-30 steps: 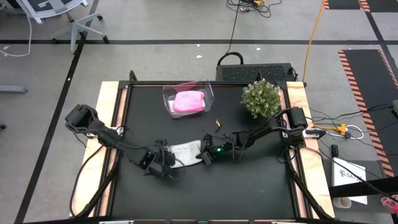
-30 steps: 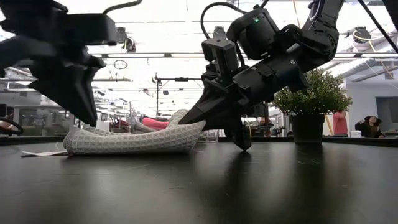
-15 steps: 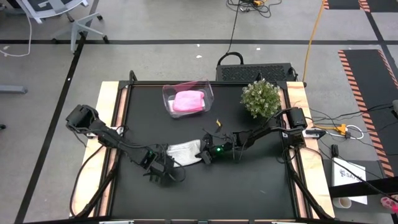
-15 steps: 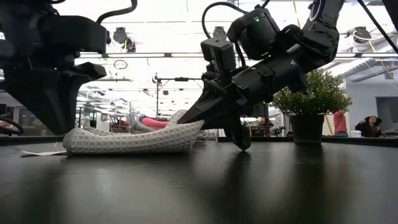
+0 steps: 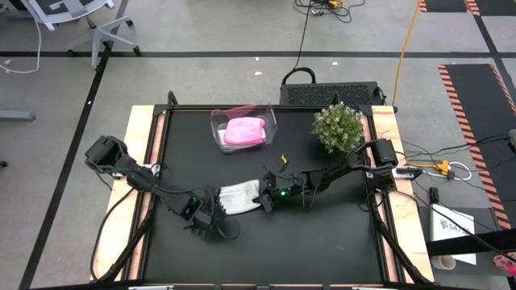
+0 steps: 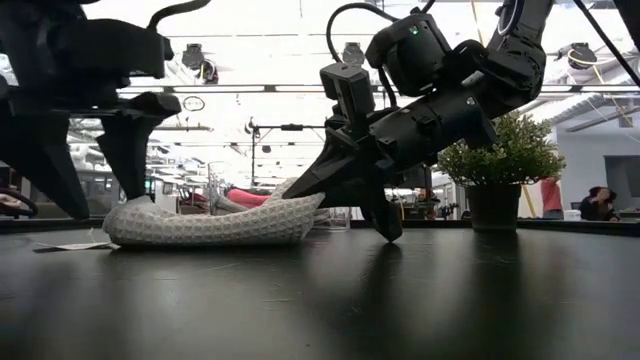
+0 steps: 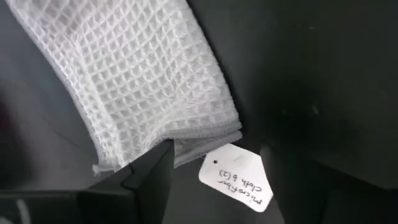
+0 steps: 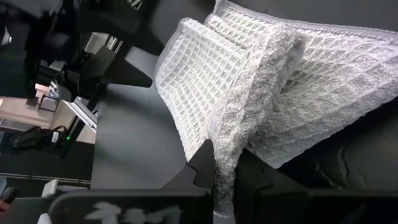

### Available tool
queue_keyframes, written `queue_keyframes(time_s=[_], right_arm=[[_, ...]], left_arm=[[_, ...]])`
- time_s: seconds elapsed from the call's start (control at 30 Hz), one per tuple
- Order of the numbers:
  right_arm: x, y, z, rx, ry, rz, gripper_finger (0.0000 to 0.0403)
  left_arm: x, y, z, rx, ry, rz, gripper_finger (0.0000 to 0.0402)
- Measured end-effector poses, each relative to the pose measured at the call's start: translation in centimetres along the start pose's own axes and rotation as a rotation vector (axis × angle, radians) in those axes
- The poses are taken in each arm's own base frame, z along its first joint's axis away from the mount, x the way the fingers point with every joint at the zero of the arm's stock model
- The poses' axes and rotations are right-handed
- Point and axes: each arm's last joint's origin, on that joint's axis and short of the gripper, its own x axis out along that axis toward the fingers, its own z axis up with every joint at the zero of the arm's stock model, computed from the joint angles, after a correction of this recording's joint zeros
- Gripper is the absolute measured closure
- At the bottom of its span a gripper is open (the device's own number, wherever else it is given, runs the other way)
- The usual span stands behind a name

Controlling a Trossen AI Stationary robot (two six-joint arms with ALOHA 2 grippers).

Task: Fold microfiber towels
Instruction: Put the folded gray towel into the transparent bin

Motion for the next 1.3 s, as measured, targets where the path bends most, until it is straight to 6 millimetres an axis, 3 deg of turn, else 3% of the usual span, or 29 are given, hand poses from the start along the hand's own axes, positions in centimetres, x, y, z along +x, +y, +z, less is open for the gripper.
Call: queue_keyframes(time_s=[0.33, 0.57, 0.93, 1.3], right_arm=[[0.0, 0.0, 0.0, 0.020, -0.002, 0.000, 0.0390], [0.0, 0.0, 0.0, 0.030, -0.003, 0.000, 0.0390], [0.0, 0.1, 0.1, 0.032, -0.007, 0.006, 0.0390], [0.0, 0.1, 0.1, 0.030, -0.008, 0.009, 0.0390]], left_arm=[[-0.8, -2.6, -0.1, 0.091, -0.053, -0.008, 0.0203], [-0.8, -2.1, 0.3, 0.149, -0.106, 0.154, 0.0227], [0.5, -1.7, 0.4, 0.127, -0.204, 0.089, 0.0229], [2.3, -1.2, -1.8, 0.130, -0.144, 0.126, 0.0229]])
